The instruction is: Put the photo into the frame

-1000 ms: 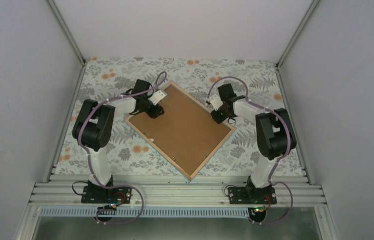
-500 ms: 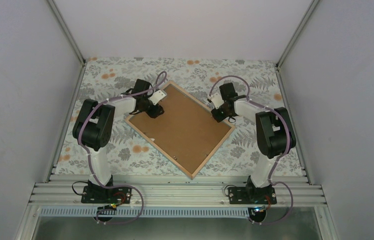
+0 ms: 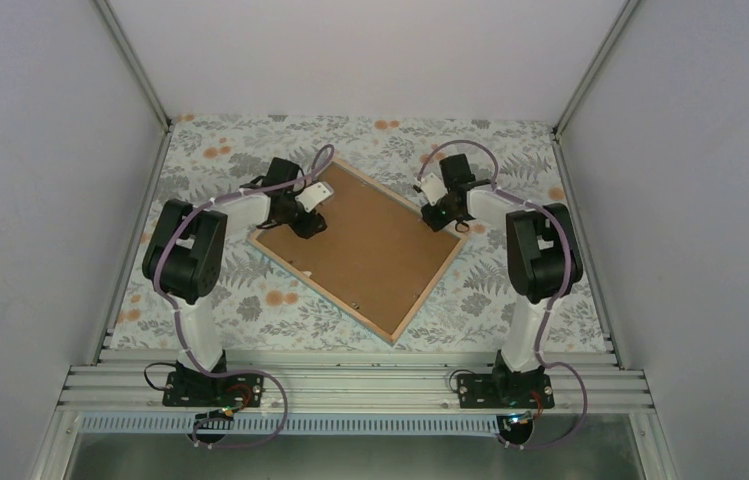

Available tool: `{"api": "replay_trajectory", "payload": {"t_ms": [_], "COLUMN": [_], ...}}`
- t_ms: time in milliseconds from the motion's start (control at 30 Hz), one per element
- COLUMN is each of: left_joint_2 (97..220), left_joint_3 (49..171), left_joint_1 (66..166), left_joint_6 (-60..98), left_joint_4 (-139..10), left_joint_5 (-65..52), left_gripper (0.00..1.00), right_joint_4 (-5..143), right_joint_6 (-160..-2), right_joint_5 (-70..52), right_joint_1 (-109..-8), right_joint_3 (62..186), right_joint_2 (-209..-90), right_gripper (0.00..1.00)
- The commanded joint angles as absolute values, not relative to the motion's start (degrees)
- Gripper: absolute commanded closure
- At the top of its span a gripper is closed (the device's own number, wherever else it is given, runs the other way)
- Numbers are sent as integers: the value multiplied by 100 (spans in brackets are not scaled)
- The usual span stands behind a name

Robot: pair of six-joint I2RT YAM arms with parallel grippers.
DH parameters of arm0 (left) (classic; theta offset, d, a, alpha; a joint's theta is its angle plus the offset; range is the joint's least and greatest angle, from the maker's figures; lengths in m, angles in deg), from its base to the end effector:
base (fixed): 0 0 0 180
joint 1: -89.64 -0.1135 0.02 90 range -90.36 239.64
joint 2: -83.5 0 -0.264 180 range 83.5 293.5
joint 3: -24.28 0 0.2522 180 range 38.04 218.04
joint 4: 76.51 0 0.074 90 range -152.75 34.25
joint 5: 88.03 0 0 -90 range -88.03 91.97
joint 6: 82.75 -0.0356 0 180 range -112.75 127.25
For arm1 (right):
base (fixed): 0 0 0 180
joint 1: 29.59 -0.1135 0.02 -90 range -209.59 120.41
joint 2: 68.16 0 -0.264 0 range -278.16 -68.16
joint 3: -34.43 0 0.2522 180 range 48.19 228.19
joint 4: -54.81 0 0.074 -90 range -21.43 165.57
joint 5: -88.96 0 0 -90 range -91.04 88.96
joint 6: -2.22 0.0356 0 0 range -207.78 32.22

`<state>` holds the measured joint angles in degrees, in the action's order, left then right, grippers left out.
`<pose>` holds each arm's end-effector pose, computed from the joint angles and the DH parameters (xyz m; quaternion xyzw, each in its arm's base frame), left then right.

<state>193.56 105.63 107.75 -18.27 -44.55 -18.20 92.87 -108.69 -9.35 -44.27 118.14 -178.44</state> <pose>0.3615 -0.1311 0.1467 0.3951 0.8678 -0.1529 0.2597 0.3700 0.1023 0.1496 -0.3125 0.9216 0.0587 0.2225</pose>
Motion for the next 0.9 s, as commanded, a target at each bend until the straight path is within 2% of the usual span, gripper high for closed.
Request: {"api": "replay_trajectory", "payload": {"t_ms": [0,200,367,500,667,867], "left_joint_2": [19135,19083,18998,18817,18502,17881], "left_joint_3": [10541,10253,9907,9456,9019,9103], "left_joint_1": [10592,10582,10678,10838,10970,11095], "left_joint_6": [-2019,-2204,-2286,-2343,-2483,-2945], "left_joint_4": [-4252,-4170,-4116,-4136,-4129,-4034], "left_joint_5": [-1911,-2006,-2241,-2282,-2444,-2666], "left_gripper": [48,48,48,48,49,45], "right_joint_4": [9173,9318,9450,9447,9451,9938], "right_joint_6": [-11169,-11164,-10974,-10841,-10796,-10865], "right_joint_5": [-648,-631,-802,-948,-1149,-1709], "right_joint_1": [-4275,-4261,-4267,-4260,-4246,-4210], "right_joint_3": [12186,13156,13639,13399,13017,12821], "right_joint_2": [-18319,-18836,-19085,-18895,-18325,-17549], "right_gripper": [72,62,59,56,45,38]}}
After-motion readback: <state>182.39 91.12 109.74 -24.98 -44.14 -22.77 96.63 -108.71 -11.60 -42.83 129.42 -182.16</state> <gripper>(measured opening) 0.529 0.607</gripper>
